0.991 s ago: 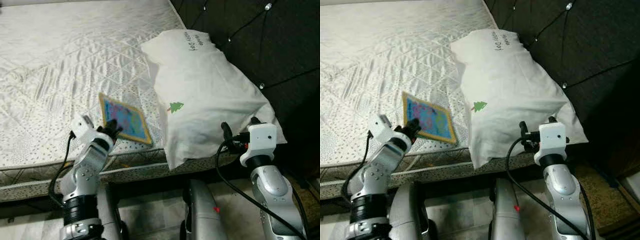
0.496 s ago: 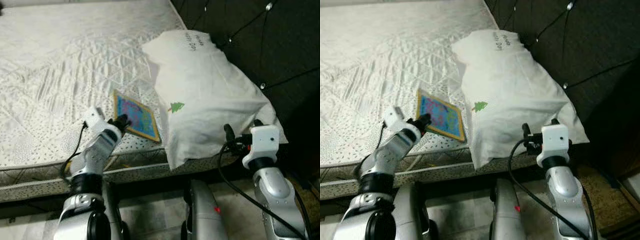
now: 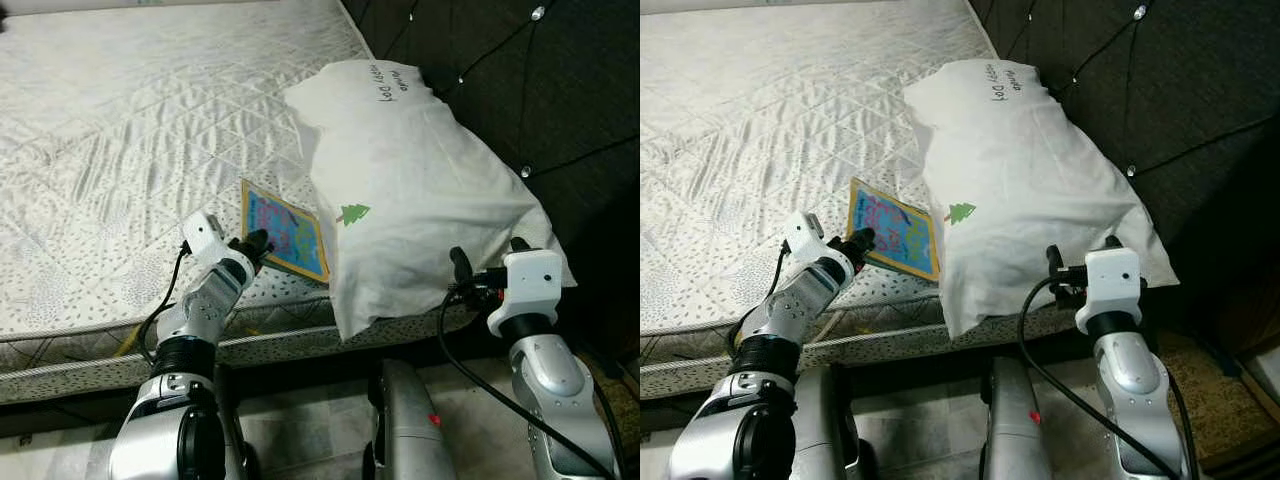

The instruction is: Clean up the room

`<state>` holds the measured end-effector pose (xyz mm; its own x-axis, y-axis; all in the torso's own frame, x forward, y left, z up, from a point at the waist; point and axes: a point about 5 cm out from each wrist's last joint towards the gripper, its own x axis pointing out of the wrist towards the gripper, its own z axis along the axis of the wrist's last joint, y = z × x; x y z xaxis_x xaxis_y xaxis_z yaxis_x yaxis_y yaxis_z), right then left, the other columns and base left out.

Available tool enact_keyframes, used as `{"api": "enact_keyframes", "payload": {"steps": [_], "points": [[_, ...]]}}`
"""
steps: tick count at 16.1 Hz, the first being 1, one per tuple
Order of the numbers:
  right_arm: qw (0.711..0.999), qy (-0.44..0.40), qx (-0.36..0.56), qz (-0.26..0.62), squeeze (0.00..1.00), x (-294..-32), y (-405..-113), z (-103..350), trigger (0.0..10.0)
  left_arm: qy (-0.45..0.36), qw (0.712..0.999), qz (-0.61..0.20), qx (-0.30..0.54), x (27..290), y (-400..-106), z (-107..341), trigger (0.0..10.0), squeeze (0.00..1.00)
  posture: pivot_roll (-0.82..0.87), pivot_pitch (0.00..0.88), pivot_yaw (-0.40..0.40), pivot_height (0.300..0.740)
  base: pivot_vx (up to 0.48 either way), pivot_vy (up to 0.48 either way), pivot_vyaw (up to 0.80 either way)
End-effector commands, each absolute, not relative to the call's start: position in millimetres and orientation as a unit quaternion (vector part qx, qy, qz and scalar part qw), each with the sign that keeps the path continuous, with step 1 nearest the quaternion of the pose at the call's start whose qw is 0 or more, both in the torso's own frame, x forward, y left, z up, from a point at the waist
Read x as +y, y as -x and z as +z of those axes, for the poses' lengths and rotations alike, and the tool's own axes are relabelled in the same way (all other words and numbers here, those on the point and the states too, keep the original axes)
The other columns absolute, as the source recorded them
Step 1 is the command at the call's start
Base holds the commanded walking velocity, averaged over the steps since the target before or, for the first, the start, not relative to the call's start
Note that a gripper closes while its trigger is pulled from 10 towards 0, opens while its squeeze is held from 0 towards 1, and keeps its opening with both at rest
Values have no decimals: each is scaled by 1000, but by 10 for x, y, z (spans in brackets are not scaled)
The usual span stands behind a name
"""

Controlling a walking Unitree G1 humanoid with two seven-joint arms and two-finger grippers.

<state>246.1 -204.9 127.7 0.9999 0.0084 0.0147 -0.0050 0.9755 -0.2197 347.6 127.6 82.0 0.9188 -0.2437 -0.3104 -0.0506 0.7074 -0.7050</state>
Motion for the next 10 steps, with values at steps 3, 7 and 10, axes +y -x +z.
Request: {"api": "enact_keyframes", "payload": {"steps": [3,7,10], "points": [[994,111,-12,2,0,-2052,-2476,1309,10000,350,910,-64,213,1259,-3475,752,10000,1000,-219,59,9,553,0,0,0],[994,111,-12,-2,0,-2061,-2467,1304,10000,336,919,-46,202,1394,-3531,785,10000,1000,-218,59,14,553,0,0,0],[994,111,-12,-2,0,-2060,-2469,1302,10000,321,927,-38,193,1469,-3587,829,10000,1000,-220,55,14,553,0,0,0]]}}
